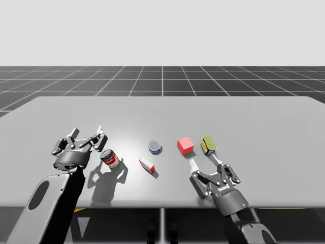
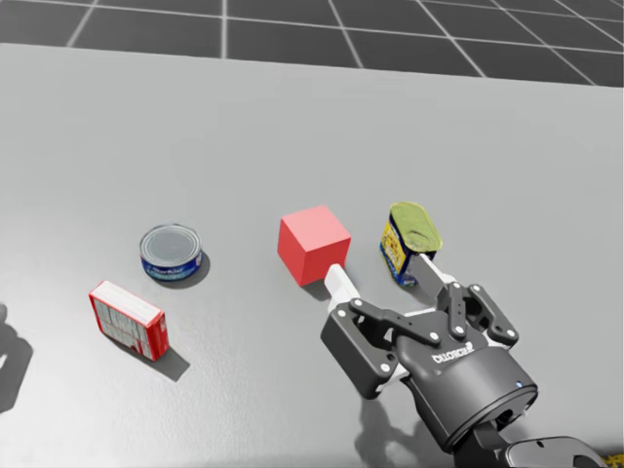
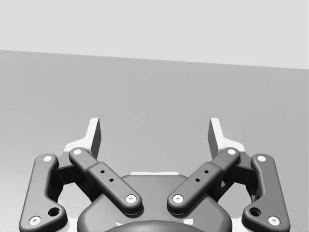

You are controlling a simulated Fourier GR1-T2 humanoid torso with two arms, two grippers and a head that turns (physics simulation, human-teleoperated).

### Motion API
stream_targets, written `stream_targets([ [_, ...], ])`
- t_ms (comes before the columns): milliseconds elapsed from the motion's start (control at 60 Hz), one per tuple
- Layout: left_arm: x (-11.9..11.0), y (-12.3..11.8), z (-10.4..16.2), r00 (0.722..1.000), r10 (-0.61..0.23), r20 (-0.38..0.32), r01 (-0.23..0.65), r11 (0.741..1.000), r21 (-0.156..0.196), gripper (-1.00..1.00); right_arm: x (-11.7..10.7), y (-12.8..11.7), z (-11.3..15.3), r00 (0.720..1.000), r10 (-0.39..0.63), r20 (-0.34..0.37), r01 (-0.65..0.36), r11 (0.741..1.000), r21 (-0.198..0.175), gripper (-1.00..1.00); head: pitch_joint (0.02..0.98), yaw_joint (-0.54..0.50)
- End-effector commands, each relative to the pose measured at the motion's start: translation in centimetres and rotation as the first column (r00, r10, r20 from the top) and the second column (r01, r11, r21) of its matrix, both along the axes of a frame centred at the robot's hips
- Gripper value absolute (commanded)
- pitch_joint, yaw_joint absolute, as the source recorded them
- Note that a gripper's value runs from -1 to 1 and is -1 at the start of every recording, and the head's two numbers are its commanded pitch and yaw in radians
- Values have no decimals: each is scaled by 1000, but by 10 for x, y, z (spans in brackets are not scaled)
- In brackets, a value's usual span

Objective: Find the red cube and pick it up.

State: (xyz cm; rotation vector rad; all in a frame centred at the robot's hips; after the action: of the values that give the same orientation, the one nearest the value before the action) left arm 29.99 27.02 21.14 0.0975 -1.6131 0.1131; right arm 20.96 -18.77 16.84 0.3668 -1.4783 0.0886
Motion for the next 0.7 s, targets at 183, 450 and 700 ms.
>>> stream_targets([
  [183,0,-1,0,1000,0,2,0,1000,4,-1000,27,17,-35,999,-3,-37,1,998,-65,-1000,785,-186],
  [450,-1,0,1,1000,2,5,-2,1000,1,-1000,53,24,-45,998,-29,-47,23,990,-138,-1000,782,-184],
  [700,-1,1,2,1000,11,10,-11,1000,3,-1000,76,32,-56,997,-57,-49,45,975,-217,-1000,777,-180],
])
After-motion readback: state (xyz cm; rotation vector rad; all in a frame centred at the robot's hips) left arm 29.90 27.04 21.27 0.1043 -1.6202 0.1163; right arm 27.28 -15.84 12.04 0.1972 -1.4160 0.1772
